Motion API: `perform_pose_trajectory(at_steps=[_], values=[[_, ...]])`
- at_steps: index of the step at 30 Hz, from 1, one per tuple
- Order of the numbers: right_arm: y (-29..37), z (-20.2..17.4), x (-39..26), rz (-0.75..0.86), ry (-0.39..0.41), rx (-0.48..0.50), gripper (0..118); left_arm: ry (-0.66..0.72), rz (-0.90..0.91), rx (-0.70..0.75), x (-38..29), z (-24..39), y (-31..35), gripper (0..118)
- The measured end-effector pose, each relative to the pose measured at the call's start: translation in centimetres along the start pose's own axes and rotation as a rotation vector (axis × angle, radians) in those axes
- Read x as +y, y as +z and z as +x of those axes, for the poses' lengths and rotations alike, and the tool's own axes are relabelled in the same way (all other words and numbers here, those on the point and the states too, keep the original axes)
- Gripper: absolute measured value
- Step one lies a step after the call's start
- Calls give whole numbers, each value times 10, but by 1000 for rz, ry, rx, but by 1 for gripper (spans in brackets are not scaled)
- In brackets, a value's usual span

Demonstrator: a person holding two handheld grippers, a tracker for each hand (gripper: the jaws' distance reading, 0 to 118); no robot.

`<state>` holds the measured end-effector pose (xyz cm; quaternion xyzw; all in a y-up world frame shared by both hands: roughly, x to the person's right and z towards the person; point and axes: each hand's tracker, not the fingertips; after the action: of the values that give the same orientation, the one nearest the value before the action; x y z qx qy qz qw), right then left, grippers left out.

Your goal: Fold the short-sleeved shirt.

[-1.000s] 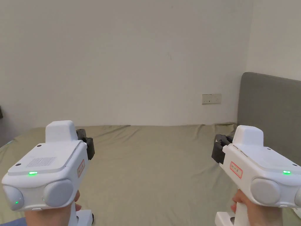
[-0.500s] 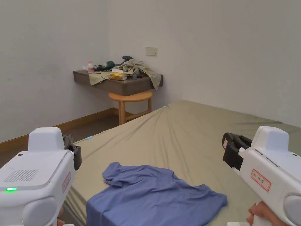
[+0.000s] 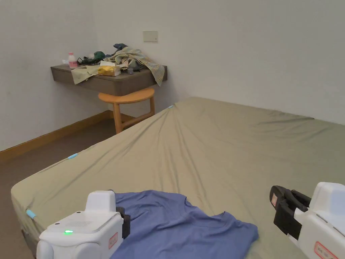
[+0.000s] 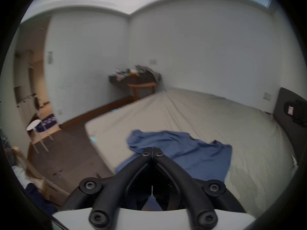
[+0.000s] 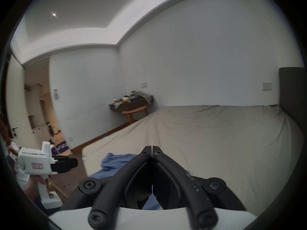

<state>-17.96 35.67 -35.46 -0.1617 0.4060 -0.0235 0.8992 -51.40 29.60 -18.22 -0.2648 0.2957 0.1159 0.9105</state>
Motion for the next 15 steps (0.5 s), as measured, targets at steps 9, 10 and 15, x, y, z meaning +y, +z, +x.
perform_pose_trajectory(at_steps=[9, 10, 15], values=[[-46, 82, -41, -115, -64, -156, 0, -38, -365, -183, 1, 32, -187, 0], [-48, 86, -44, -126, -69, -161, 0, -86, -388, -169, -1, 33, -197, 0], [-52, 99, -55, -148, -69, -181, 0, -88, -530, -292, -9, 28, -226, 112]])
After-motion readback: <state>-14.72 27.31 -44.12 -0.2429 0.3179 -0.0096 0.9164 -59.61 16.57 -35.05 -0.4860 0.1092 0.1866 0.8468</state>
